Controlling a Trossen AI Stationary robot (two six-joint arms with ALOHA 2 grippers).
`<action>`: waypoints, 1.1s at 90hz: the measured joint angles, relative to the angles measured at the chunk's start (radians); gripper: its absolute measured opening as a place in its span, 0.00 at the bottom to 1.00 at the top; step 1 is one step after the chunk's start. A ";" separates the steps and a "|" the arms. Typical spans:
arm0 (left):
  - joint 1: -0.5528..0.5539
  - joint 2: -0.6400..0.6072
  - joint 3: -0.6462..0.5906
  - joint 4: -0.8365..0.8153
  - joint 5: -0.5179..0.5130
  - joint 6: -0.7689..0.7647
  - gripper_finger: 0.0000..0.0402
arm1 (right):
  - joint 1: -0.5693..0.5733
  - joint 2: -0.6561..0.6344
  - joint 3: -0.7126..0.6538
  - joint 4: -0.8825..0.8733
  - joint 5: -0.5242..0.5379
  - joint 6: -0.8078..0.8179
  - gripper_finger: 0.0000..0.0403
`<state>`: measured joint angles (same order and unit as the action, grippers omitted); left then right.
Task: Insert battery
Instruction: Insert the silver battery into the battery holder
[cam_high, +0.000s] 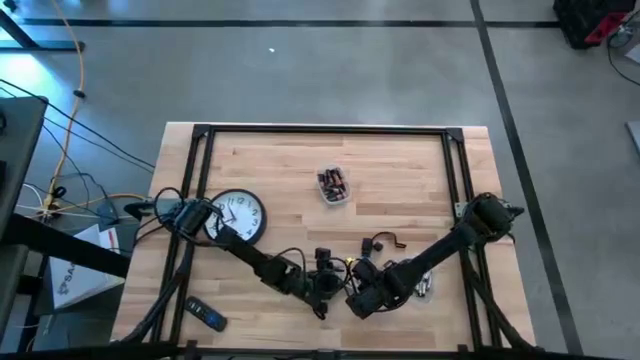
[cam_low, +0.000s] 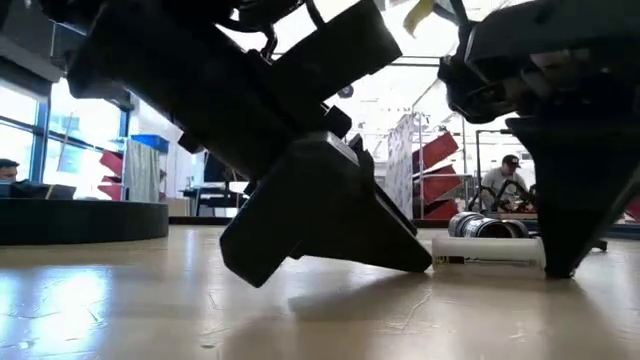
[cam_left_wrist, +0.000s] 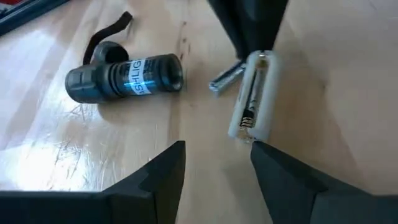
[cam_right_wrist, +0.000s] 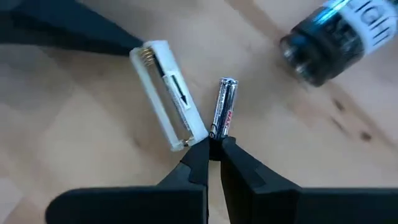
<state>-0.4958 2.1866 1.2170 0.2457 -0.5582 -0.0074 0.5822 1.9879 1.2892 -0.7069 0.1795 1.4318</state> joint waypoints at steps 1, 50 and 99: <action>-0.001 0.000 0.000 -0.003 -0.001 0.000 0.42 | 0.000 0.000 0.000 -0.004 0.000 0.000 0.00; 0.017 -0.013 -0.002 0.002 0.160 -0.115 0.42 | -0.002 -0.001 0.000 -0.024 -0.008 -0.026 0.00; 0.184 -0.060 -0.003 -0.051 0.543 -0.161 0.42 | 0.003 0.000 -0.002 -0.004 0.030 -0.109 0.00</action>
<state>-0.3115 2.1263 1.2138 0.1945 -0.0155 -0.1681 0.5850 1.9881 1.2873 -0.7113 0.2092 1.3228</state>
